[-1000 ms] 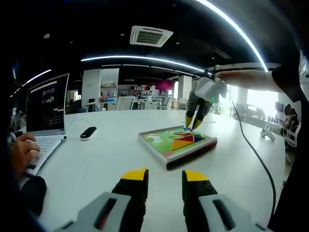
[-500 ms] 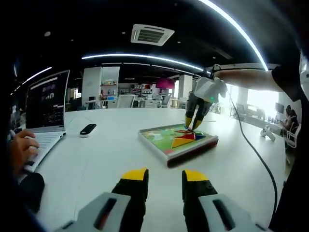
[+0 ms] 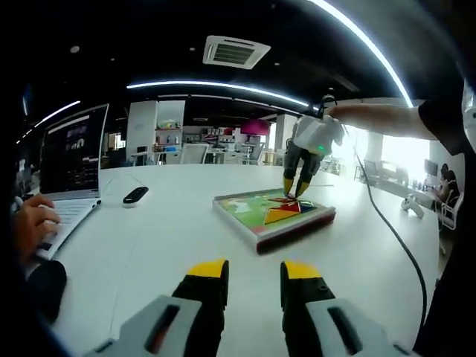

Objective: Pick up the tangram pieces one by one and place each piece onto its matching region on the pattern sheet, fitting the shapes together until the outline on the sheet is completely filled by the tangram pieces

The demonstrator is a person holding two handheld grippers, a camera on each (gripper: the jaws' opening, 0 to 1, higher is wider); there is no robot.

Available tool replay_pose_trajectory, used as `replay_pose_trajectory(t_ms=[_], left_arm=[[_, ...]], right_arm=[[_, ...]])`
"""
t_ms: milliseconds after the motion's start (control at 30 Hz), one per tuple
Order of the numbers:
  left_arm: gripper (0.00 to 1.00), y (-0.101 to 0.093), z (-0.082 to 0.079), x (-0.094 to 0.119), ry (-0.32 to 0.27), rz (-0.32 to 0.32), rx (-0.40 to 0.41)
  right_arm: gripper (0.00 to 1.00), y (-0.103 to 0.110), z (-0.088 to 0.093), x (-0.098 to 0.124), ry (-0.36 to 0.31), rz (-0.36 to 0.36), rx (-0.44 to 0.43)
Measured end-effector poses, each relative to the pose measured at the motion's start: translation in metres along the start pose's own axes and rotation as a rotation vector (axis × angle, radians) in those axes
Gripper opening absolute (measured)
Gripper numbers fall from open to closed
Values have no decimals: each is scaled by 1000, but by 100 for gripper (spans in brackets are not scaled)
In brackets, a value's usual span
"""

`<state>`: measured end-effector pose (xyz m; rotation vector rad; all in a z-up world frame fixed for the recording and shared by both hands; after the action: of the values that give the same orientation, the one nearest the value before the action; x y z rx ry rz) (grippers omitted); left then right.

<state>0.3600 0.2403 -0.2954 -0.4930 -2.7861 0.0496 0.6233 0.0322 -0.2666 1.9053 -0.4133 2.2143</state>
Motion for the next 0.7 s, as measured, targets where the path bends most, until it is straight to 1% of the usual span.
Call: replay_pose_trajectory(t_ms=[133,200,300,533,633,700], left_arm=[[30,1,0,1,-4,-2,5],[30,1,0,1,-5,-2,6],[30,2,-2,2,-8,-4,4],[30,2,0,3,-6,-7,4],[30,0,0,4,-11,-2,6],[30,0,0,5,-12,-1,7]], right_arm=[[15,-4,1,-2,2,-30,-1],[15,-5,3,-2,-3,-44,-16],[15,-7,4,-3,-6,-50,-25],[15,-7,7,-3,-10,-46,-70],[19,-7,4,-4,26,-11,-47],[19,-6,2,-4,40,-2,-34]])
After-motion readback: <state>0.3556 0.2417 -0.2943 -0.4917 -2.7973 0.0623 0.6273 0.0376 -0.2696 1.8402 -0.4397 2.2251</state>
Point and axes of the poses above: the point that each gripper's makers call its tool centre point, and the gripper's own axes: x roughly backward along the fingers, y roughly to its left, z roughly out of its underside, the point moved 8 cm from there along x, roughly backward along the fingers
